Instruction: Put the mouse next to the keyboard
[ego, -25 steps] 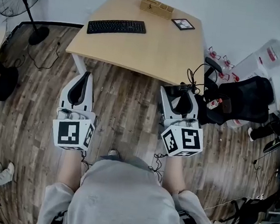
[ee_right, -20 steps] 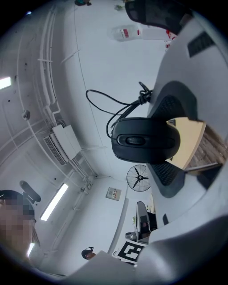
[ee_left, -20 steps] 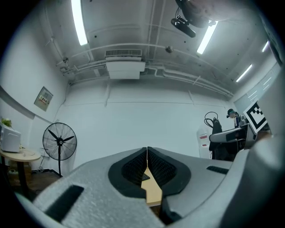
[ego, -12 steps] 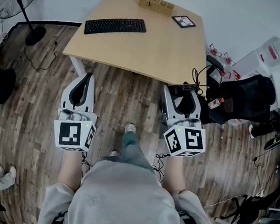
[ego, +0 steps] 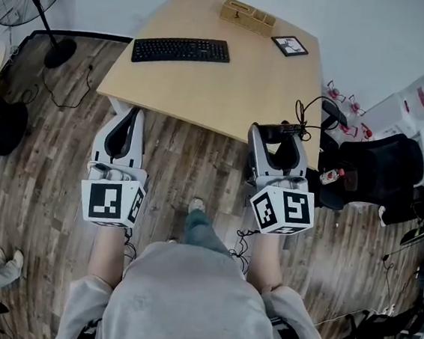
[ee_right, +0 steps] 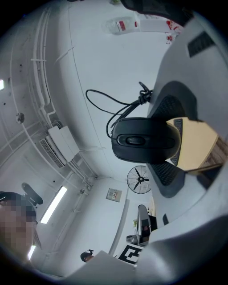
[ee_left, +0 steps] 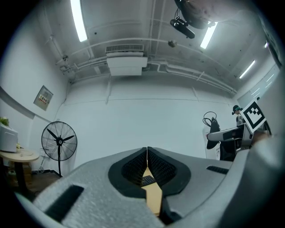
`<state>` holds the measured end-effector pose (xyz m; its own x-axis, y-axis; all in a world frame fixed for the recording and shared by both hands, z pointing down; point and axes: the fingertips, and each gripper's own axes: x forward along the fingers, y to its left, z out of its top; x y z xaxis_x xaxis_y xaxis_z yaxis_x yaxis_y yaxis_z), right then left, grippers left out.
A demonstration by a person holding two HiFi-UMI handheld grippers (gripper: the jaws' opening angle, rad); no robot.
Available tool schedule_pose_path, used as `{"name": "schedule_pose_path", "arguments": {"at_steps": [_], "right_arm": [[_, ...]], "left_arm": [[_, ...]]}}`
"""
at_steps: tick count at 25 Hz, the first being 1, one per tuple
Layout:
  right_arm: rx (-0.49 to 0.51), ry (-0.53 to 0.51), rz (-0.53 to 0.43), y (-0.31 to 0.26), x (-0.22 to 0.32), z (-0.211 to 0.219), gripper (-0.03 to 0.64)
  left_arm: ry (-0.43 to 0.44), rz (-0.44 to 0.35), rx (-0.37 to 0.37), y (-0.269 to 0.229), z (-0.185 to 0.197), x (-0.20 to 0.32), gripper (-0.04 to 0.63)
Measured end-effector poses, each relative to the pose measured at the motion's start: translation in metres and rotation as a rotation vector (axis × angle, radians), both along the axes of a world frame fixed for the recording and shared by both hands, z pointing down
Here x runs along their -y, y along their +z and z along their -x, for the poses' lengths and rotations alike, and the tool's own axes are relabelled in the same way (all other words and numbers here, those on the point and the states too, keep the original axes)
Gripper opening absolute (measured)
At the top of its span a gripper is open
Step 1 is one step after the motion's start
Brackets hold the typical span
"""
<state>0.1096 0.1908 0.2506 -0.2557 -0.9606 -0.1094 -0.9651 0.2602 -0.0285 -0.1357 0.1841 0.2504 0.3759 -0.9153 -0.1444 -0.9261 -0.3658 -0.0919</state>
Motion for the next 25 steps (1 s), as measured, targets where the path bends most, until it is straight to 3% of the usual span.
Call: {"name": "schedule_pose_path", "arguments": {"at_steps": [25], "right_arm": [[0.015,-0.138,0.000,-0.004,0.179,-0.061,0.256]], "left_arm": [[-0.101,-0.019,0.010,-0.012,-0.075,0.149,0.011]]}}
